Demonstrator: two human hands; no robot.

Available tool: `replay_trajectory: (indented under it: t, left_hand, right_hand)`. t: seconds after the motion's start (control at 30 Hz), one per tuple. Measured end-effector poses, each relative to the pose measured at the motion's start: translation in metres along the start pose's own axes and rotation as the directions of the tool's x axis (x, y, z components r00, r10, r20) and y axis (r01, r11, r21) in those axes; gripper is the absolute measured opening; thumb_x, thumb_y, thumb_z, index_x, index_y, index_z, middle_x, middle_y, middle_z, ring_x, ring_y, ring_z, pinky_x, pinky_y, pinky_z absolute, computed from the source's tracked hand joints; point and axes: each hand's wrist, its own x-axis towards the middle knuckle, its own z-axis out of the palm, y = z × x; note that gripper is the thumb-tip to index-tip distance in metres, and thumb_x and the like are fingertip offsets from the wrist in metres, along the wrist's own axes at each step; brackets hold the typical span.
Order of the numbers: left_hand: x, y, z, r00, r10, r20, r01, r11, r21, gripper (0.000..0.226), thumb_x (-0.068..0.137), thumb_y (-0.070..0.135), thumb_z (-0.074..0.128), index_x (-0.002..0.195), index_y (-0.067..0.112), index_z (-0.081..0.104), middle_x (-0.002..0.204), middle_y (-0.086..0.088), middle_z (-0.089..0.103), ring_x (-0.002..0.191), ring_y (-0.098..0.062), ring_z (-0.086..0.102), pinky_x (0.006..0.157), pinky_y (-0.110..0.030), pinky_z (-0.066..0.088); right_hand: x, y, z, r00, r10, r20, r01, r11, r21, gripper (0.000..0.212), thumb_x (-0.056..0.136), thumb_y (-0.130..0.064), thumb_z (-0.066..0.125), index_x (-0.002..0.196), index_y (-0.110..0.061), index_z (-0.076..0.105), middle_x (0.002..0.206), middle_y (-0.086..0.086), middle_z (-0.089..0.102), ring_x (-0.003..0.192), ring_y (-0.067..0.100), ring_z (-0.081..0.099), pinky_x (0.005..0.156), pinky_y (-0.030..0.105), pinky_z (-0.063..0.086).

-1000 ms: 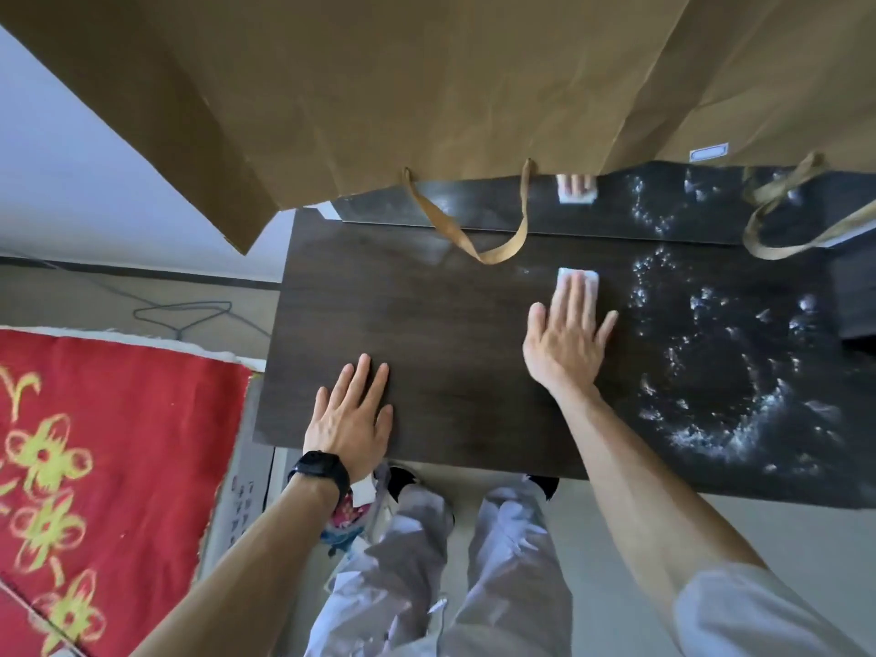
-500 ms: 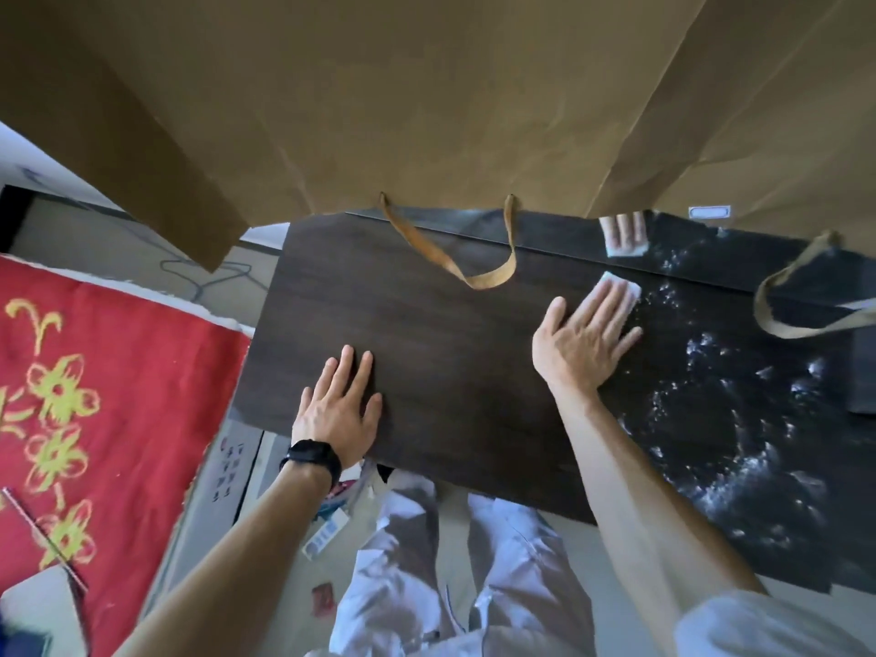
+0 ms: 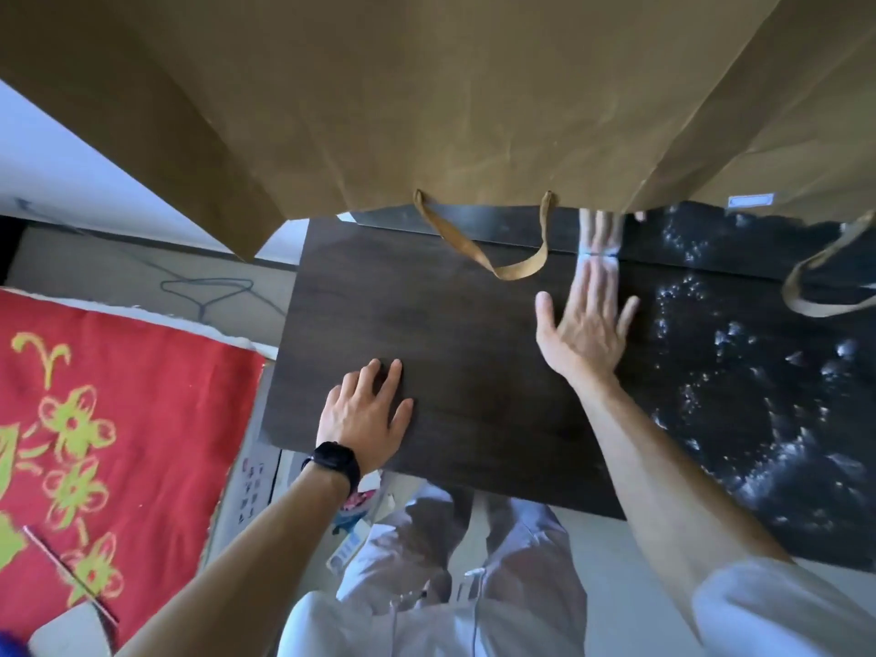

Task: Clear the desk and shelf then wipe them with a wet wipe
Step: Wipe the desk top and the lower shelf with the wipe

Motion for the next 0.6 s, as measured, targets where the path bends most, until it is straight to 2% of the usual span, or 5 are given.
replay_trajectory:
  t: [0.13, 0.27, 0.33, 0.43, 0.6]
  left_hand:
    - [0.007, -0.005, -0.004, 0.999, 0.040, 0.001, -0.040, 0.999, -0.003, 0.063, 0.095, 0.054, 0.028, 0.146, 0.021, 0.044, 0.134, -0.009, 0.053, 0.115, -0.030, 0.055, 0.093, -0.041, 0.048]
    - [0.009, -0.010, -0.004, 0.995, 0.099, -0.006, -0.099, 0.995, 0.006, 0.062, 0.095, 0.050, 0.028, 0.146, 0.019, 0.043, 0.137, -0.008, 0.052, 0.120, -0.029, 0.053, 0.098, -0.043, 0.046]
    - [0.009, -0.013, -0.003, 0.993, 0.114, -0.005, -0.114, 0.993, 0.007, 0.062, 0.095, 0.049, 0.030, 0.146, 0.017, 0.042, 0.147, -0.007, 0.045, 0.132, -0.028, 0.045, 0.107, -0.044, 0.039]
    - [0.013, -0.005, -0.002, 0.984, 0.180, 0.007, -0.180, 0.984, -0.009, 0.062, 0.097, 0.048, 0.030, 0.151, 0.019, 0.034, 0.159, -0.006, 0.029, 0.144, -0.027, 0.030, 0.115, -0.047, 0.028]
    - [0.024, 0.018, -0.003, 0.979, 0.203, 0.007, -0.202, 0.978, -0.052, 0.061, 0.101, 0.049, 0.029, 0.156, 0.024, 0.019, 0.164, 0.000, 0.011, 0.150, -0.022, 0.015, 0.119, -0.046, 0.016]
  right_hand:
    - [-0.008, -0.009, -0.005, 0.963, 0.266, -0.047, -0.261, 0.961, 0.094, 0.082, 0.097, -0.060, 0.022, 0.157, -0.006, 0.009, 0.166, 0.013, 0.009, 0.154, 0.025, 0.002, 0.118, 0.064, 0.011]
    - [-0.055, -0.082, 0.024, 0.856, -0.492, 0.158, 0.501, 0.865, -0.020, 0.078, 0.099, -0.061, 0.023, 0.159, -0.015, 0.004, 0.167, 0.002, -0.002, 0.154, 0.017, -0.007, 0.122, 0.057, 0.007]
    - [-0.059, -0.070, 0.023, 0.785, -0.583, 0.209, 0.600, 0.799, -0.027, 0.073, 0.101, -0.059, 0.022, 0.159, -0.019, 0.003, 0.167, -0.003, -0.004, 0.153, 0.012, -0.010, 0.121, 0.057, 0.011]
    - [-0.035, 0.004, 0.007, 0.983, -0.180, 0.042, 0.183, 0.980, -0.079, 0.068, 0.102, -0.054, 0.021, 0.159, -0.021, 0.004, 0.167, -0.004, -0.001, 0.153, 0.012, -0.006, 0.122, 0.058, 0.005]
    - [-0.007, 0.039, -0.015, 0.944, 0.314, -0.103, -0.311, 0.949, 0.045, 0.075, 0.100, -0.054, 0.021, 0.157, -0.007, 0.011, 0.166, 0.012, 0.010, 0.154, 0.025, 0.002, 0.117, 0.064, 0.016]
